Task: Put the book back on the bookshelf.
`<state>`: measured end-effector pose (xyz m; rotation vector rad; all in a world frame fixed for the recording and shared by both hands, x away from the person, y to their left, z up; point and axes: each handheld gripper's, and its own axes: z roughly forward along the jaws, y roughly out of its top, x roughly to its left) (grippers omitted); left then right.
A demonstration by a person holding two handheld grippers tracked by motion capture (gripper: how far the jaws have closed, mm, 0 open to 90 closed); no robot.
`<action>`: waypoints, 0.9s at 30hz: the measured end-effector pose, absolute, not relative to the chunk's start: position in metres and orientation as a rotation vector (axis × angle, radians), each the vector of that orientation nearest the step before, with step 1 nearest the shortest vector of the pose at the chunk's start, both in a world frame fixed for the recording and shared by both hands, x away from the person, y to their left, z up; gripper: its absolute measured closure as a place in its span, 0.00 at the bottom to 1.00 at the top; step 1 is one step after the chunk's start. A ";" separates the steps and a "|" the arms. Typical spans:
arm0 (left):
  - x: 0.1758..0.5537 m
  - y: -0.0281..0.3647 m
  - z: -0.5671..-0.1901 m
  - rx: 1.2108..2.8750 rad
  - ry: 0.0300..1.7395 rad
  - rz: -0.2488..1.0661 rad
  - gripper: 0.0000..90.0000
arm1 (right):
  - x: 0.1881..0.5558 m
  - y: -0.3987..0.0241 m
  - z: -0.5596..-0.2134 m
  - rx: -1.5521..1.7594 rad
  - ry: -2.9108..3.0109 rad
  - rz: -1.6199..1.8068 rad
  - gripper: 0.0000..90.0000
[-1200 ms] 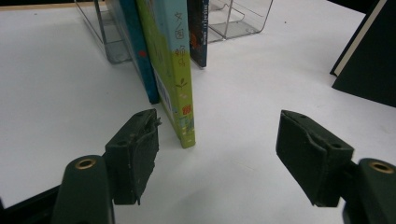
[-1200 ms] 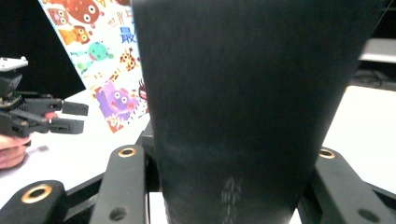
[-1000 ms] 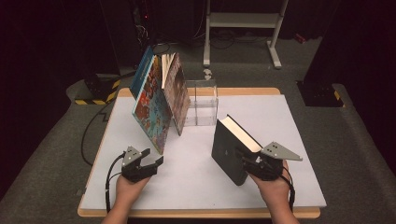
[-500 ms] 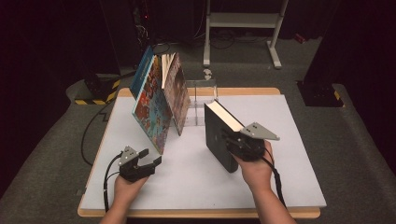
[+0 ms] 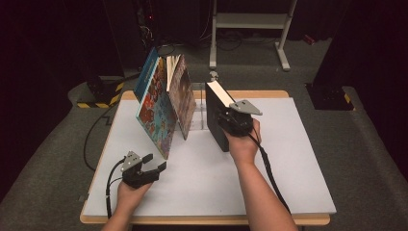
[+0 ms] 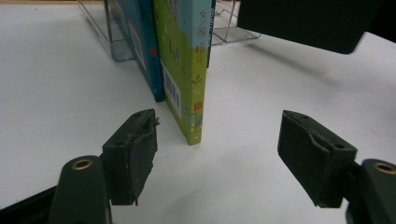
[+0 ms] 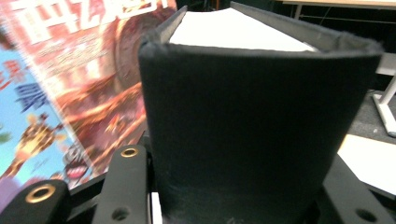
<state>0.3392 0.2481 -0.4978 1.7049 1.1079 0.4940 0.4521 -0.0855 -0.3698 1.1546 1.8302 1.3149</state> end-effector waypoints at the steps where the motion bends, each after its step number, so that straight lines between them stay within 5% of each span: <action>1: 0.339 0.249 -0.498 1.694 1.109 0.485 0.32 | 0.463 -0.080 -0.369 1.162 1.817 1.312 0.60; 27: 0.338 0.249 -0.493 1.659 1.087 0.441 0.32 | 0.548 -0.035 -0.392 1.189 1.723 1.219 0.59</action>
